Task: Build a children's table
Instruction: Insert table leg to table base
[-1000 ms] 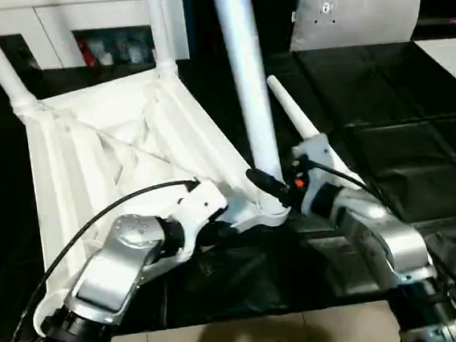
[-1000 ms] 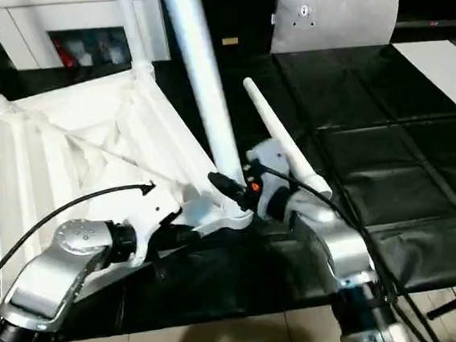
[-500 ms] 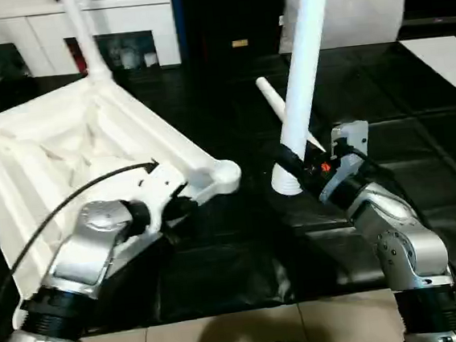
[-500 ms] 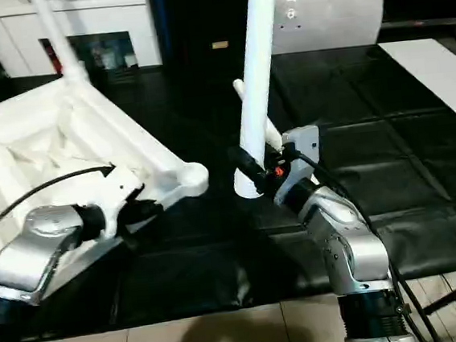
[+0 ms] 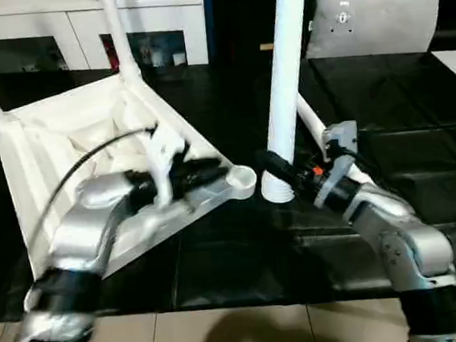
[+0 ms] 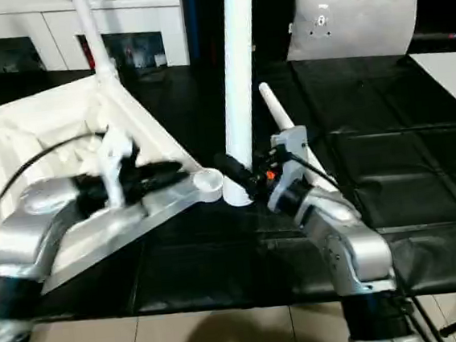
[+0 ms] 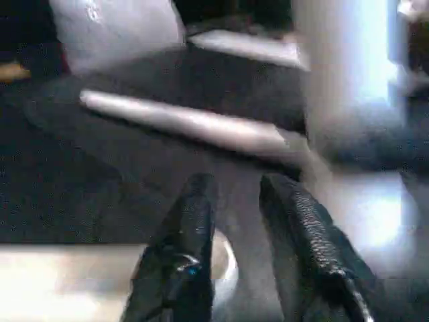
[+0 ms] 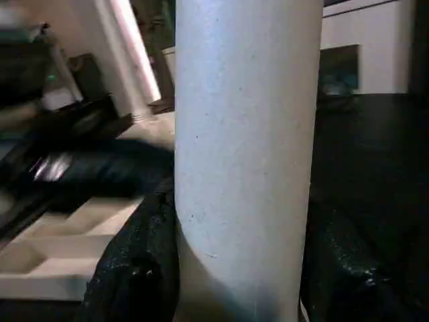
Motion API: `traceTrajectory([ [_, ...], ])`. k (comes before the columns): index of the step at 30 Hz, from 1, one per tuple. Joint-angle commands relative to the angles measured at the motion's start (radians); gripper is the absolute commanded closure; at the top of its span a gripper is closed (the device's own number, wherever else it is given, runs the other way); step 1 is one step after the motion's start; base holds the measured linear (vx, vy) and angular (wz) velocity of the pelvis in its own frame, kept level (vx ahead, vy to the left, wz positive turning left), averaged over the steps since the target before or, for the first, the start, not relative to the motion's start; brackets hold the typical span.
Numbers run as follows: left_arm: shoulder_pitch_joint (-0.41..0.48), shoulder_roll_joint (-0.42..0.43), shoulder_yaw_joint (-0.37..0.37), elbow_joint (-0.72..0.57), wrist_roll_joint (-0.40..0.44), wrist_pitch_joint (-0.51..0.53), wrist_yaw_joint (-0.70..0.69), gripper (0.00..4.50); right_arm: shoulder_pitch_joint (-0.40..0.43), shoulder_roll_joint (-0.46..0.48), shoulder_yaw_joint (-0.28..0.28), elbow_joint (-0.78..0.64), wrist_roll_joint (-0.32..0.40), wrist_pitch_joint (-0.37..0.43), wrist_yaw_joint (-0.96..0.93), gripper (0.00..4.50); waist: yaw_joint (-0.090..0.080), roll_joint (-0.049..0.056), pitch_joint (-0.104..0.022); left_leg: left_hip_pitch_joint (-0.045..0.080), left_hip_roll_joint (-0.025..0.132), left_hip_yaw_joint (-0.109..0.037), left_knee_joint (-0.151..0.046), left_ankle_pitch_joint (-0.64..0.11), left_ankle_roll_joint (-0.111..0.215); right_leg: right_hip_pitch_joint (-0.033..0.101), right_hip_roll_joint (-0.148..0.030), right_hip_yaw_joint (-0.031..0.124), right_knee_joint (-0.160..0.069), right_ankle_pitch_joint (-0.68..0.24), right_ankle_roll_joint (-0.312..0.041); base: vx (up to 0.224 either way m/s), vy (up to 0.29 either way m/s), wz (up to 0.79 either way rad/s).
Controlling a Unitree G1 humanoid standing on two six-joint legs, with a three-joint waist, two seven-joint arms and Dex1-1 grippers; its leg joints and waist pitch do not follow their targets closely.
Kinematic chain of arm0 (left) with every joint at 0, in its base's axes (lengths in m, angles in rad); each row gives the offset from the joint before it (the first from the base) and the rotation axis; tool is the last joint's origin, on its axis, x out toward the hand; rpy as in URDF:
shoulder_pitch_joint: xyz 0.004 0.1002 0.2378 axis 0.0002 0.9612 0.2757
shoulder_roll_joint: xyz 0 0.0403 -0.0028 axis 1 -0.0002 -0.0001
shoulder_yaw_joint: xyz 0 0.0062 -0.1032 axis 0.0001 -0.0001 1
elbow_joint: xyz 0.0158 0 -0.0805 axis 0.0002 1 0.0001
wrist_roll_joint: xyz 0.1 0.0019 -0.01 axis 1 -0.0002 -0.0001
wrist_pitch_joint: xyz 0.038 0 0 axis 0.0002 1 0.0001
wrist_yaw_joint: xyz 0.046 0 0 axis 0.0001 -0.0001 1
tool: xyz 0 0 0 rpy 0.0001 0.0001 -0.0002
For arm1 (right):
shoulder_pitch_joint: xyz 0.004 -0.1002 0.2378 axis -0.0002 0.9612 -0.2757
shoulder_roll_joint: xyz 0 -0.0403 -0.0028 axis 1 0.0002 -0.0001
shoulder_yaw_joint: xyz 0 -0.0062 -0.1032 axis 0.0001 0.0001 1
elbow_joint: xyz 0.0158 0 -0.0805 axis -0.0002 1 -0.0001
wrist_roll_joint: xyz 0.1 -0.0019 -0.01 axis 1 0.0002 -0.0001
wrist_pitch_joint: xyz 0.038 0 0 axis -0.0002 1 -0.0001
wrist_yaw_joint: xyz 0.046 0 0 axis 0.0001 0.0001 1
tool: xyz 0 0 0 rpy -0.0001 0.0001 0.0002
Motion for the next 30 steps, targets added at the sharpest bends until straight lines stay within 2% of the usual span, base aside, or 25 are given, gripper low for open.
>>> traceTrajectory([
  [1,-0.06,-0.035,0.048,0.036,-0.005,0.028,0.117,2.95,0.003,-0.003,0.008,-0.03,0.023,0.013,0.013,2.61,0.0,-0.01,-0.085,-0.003,-0.003,0.014,-0.064,-0.221,0.016,0.062,-0.049,0.038,-0.087,-0.473,-0.1,0.0,0.0,0.0],
  [2,-0.079,-0.049,0.051,0.049,-0.005,0.032,0.139,2.84,0.003,-0.003,0.013,-0.032,0.025,0.017,0.015,2.61,0.001,-0.013,-0.084,-0.008,-0.007,0.015,-0.061,-0.207,0.019,0.063,-0.047,0.034,-0.093,-0.516,-0.07,0.0,0.0,0.0],
  [3,-0.115,-0.074,0.04,0.064,-0.005,0.039,0.152,2.76,0.005,0.001,0.026,-0.036,0.027,0.023,0.016,2.61,0.003,-0.012,-0.087,-0.005,-0.008,0.015,-0.06,-0.197,0.022,0.058,-0.048,0.033,-0.099,-0.532,-0.051,0.0,0.0,0.0],
  [5,-0.142,-0.106,0.005,0.048,-0.022,0.042,0.124,2.76,0.005,0.008,0.043,-0.031,0.015,0.022,0.01,2.61,0.001,-0.013,-0.087,-0.011,-0.005,0.012,-0.063,-0.189,0.025,0.059,-0.047,0.031,-0.099,-0.52,-0.049,0.0,0.0,0.0],
  [7,-0.155,-0.129,-0.012,0.015,-0.041,0.057,0.101,2.5,0.002,0.013,0.05,-0.026,0.006,0.022,0.001,2.61,0.002,-0.013,-0.092,-0.011,-0.002,0.011,-0.063,-0.178,0.029,0.058,-0.047,0.032,-0.093,-0.475,-0.065,0.0,0.0,0.0],
  [8,-0.156,-0.138,-0.019,-0.019,-0.06,0.078,0.085,2.44,0.001,0.015,0.052,-0.024,-0.001,0.023,-0.007,2.61,0.002,-0.013,-0.095,-0.012,0.001,0.011,-0.063,-0.165,0.03,0.06,-0.047,0.035,-0.086,-0.428,-0.083,0.0,0.0,0.0],
  [9,-0.153,-0.144,-0.027,-0.058,-0.081,0.102,0.067,2.4,0.0,0.016,0.052,-0.023,-0.008,0.025,-0.016,2.61,0.005,-0.008,-0.101,-0.015,0.003,0.011,-0.061,-0.132,0.032,0.063,-0.048,0.038,-0.074,-0.359,-0.109,0.0,0.0,0.0],
  [12,-0.132,-0.142,-0.06,-0.163,-0.129,0.17,0.029,2.06,-0.001,0.016,0.05,-0.019,-0.024,0.027,-0.036,2.61,0.005,-0.006,-0.098,-0.015,0.005,0.012,-0.061,-0.127,0.032,0.064,-0.047,0.039,-0.066,-0.298,-0.154,0.0,0.0,0.0],
  [14,-0.105,-0.127,-0.093,-0.214,-0.145,0.189,0.008,2.0,0.002,0.01,0.054,-0.012,-0.039,0.027,-0.051,2.61,0.003,-0.006,-0.096,-0.016,0.003,0.013,-0.06,-0.134,0.035,0.065,-0.043,0.038,-0.067,-0.299,-0.153,0.0,0.0,0.0],
  [16,-0.088,-0.115,-0.108,-0.227,-0.14,0.185,-0.004,1.86,0.004,0.006,0.057,-0.007,-0.048,0.031,-0.068,2.61,0.001,-0.007,-0.095,-0.014,0.0,0.014,-0.061,-0.147,0.032,0.066,-0.043,0.037,-0.073,-0.336,-0.137,0.0,0.0,0.0],
  [18,-0.075,-0.106,-0.098,-0.208,-0.111,0.168,0.015,1.62,0.005,0.004,0.061,-0.005,-0.058,0.037,-0.084,2.61,-0.001,-0.006,-0.092,-0.013,-0.001,0.013,-0.062,-0.167,0.024,0.063,-0.042,0.035,-0.081,-0.403,-0.109,0.0,0.0,0.0],
  [20,-0.072,-0.096,-0.085,-0.181,-0.085,0.152,0.036,1.43,0.007,0.003,0.061,-0.006,-0.066,0.041,-0.095,2.61,-0.003,-0.006,-0.091,-0.012,-0.003,0.013,-0.063,-0.183,0.02,0.06,-0.038,0.034,-0.086,-0.432,-0.086,0.0,0.0,0.0],
  [21,-0.067,-0.065,-0.074,-0.141,-0.032,0.127,0.078,1.43,0.013,0.004,0.057,-0.011,-0.075,0.055,-0.116,2.61,-0.003,-0.004,-0.091,-0.011,-0.003,0.011,-0.063,-0.192,0.017,0.059,-0.038,0.032,-0.09,-0.447,-0.072,0.0,0.0,0.0],
  [22,-0.064,-0.039,-0.08,-0.114,0.007,0.104,0.096,1.18,0.016,0.005,0.048,-0.016,-0.071,0.076,-0.131,2.61,-0.005,-0.005,-0.091,-0.011,-0.005,0.01,-0.064,-0.199,0.014,0.06,-0.038,0.031,-0.091,-0.458,-0.059,0.0,0.0,0.0],
  [24,-0.055,0.018,-0.103,-0.068,0.076,0.071,0.119,1.1,0.019,0.008,0.029,-0.025,-0.063,0.121,-0.165,2.61,-0.008,-0.005,-0.089,-0.011,-0.007,0.008,-0.066,-0.212,0.011,0.059,-0.034,0.029,-0.093,-0.476,-0.037,0.0,0.0,0.0],
  [25,-0.049,0.047,-0.116,-0.046,0.108,0.055,0.126,1.04,0.019,0.009,0.019,-0.028,-0.056,0.14,-0.178,2.61,-0.014,-0.003,-0.092,-0.012,-0.011,0.006,-0.066,-0.21,0.003,0.061,-0.035,0.028,-0.094,-0.494,-0.011,0.0,0.0,0.0],
  [27,-0.034,0.071,-0.122,-0.007,0.125,0.046,0.127,0.91,0.02,0.01,0.003,-0.028,-0.046,0.162,-0.197,2.61,-0.018,0.001,-0.093,-0.008,-0.01,0.007,-0.063,-0.209,0.001,0.055,-0.036,0.029,-0.095,-0.489,-0.017,0.0,0.0,0.0],
  [28,-0.028,0.078,-0.124,0.01,0.13,0.045,0.131,0.77,0.018,0.009,-0.002,-0.027,-0.043,0.164,-0.204,2.61,-0.016,0.005,-0.097,-0.007,-0.007,0.006,-0.062,-0.194,0.001,0.056,-0.039,0.032,-0.089,-0.45,-0.04,0.0,0.0,0.0],
  [29,-0.025,0.081,-0.128,0.021,0.133,0.045,0.131,0.77,0.017,0.007,-0.003,-0.027,-0.045,0.169,-0.206,2.61,-0.016,0.004,-0.099,-0.01,-0.005,0.006,-0.063,-0.18,0.002,0.058,-0.039,0.033,-0.083,-0.414,-0.055,0.0,0.0,0.0],
  [30,-0.014,0.084,-0.138,0.046,0.135,0.06,0.13,0.67,0.017,-0.003,0.001,-0.023,-0.055,0.168,-0.202,2.61,-0.014,0.01,-0.099,-0.01,-0.003,0.005,-0.064,-0.174,0.002,0.057,-0.038,0.034,-0.08,-0.383,-0.07,0.0,0.0,0.0],
])
